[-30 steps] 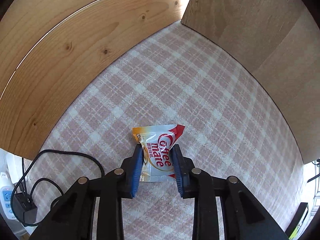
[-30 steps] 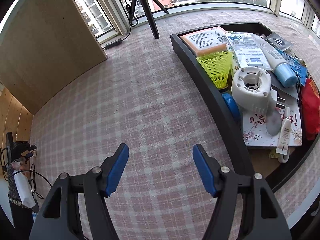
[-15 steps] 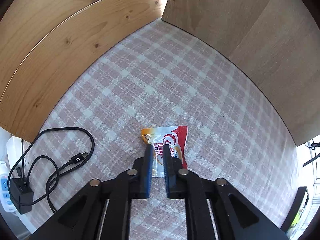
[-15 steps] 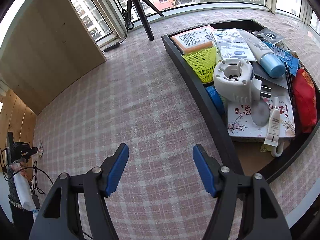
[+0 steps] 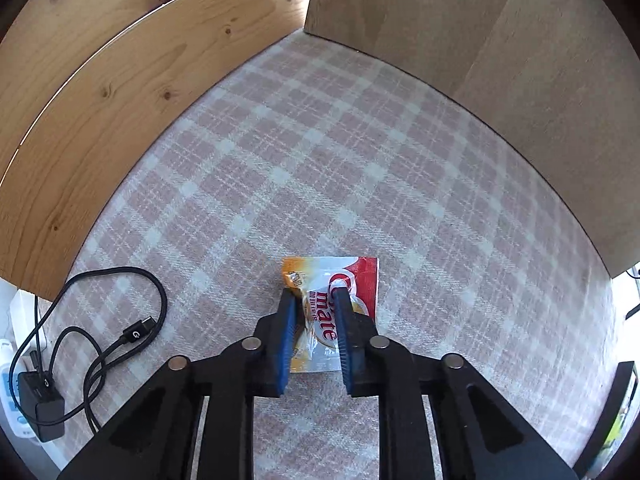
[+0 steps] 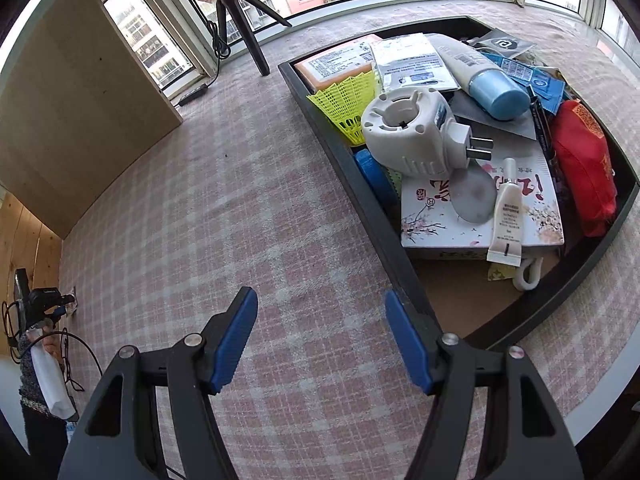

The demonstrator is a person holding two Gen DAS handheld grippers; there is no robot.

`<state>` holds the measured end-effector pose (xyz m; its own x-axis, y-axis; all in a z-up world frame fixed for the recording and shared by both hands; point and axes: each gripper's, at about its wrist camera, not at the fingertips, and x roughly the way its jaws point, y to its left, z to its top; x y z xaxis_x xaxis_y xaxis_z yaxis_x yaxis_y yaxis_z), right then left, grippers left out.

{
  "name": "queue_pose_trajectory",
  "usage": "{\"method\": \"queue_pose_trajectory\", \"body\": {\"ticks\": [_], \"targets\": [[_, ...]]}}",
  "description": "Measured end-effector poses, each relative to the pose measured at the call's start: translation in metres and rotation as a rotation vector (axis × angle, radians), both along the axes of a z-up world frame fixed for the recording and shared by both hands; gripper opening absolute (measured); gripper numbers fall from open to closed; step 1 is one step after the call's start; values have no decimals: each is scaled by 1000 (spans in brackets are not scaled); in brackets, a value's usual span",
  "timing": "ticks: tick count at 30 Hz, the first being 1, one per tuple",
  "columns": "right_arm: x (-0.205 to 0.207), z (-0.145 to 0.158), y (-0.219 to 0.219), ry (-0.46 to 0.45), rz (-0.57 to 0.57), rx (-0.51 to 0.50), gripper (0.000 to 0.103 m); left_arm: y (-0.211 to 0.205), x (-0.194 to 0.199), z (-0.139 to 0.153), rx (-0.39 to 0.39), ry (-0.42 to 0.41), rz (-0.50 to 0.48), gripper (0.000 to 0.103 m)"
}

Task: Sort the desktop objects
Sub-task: 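Carry the Coffee-mate packet with the left tool into the black tray and release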

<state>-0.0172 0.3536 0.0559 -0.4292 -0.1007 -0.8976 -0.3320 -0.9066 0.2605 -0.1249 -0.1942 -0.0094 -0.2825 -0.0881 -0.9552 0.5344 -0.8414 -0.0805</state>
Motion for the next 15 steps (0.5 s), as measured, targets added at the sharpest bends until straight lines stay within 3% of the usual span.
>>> {"method": "queue_pose_trajectory", "body": {"ticks": [9, 15], "targets": [[2, 9, 0, 31, 15, 22, 66, 22, 17, 12, 51, 28, -19, 8], [6, 9, 7, 32, 17, 23, 66, 66, 27, 34, 50, 63, -93, 8]]}}
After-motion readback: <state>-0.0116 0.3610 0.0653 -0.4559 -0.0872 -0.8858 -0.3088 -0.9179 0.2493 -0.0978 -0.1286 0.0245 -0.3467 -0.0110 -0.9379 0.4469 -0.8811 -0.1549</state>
